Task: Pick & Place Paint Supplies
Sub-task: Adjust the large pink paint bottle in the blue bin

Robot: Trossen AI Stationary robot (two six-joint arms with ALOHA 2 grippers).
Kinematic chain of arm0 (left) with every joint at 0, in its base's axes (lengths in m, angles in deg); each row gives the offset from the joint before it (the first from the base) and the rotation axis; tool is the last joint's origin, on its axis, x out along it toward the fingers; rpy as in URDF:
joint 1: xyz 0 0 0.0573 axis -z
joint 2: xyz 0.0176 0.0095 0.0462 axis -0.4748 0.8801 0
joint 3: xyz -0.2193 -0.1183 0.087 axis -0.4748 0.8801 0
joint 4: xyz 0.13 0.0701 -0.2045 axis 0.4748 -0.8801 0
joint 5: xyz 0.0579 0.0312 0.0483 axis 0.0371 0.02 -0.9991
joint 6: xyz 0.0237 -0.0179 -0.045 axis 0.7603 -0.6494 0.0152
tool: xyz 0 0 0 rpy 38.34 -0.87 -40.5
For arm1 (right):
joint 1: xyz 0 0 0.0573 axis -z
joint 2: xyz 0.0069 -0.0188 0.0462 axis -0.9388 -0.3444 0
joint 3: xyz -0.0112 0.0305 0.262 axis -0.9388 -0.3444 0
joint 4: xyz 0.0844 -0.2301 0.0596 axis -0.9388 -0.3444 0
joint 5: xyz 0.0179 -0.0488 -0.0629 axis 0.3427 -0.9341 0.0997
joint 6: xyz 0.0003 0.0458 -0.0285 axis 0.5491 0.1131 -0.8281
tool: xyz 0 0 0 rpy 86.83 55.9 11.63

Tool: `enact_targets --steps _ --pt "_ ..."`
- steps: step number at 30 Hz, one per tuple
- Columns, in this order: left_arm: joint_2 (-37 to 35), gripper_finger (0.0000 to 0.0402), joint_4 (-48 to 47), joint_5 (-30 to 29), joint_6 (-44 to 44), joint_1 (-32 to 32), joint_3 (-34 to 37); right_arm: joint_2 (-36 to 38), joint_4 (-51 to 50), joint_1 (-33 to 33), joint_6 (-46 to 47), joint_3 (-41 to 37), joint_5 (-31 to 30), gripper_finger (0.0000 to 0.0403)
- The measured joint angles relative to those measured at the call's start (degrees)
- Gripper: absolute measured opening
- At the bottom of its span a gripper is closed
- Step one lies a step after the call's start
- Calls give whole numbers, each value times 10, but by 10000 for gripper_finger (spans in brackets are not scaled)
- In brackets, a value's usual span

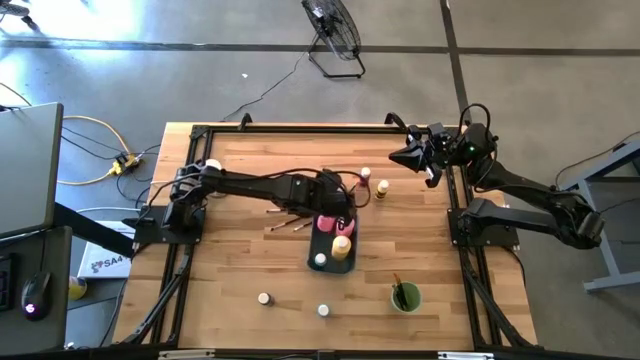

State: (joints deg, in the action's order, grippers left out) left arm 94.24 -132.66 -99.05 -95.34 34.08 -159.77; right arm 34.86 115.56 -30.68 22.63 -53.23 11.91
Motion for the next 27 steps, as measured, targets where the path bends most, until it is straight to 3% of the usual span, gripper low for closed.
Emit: enact_targets --steps 6,14,27 --pt "0 118 -30 -66 -44 28 0 0 0 0 0 0 0 2" --pt "0 118 -34 -79 -80 46 1 0 1 0 2 0 0 2" --pt "2 118 26 -105 -119 65 59 0 2 0 4 0 12 2"
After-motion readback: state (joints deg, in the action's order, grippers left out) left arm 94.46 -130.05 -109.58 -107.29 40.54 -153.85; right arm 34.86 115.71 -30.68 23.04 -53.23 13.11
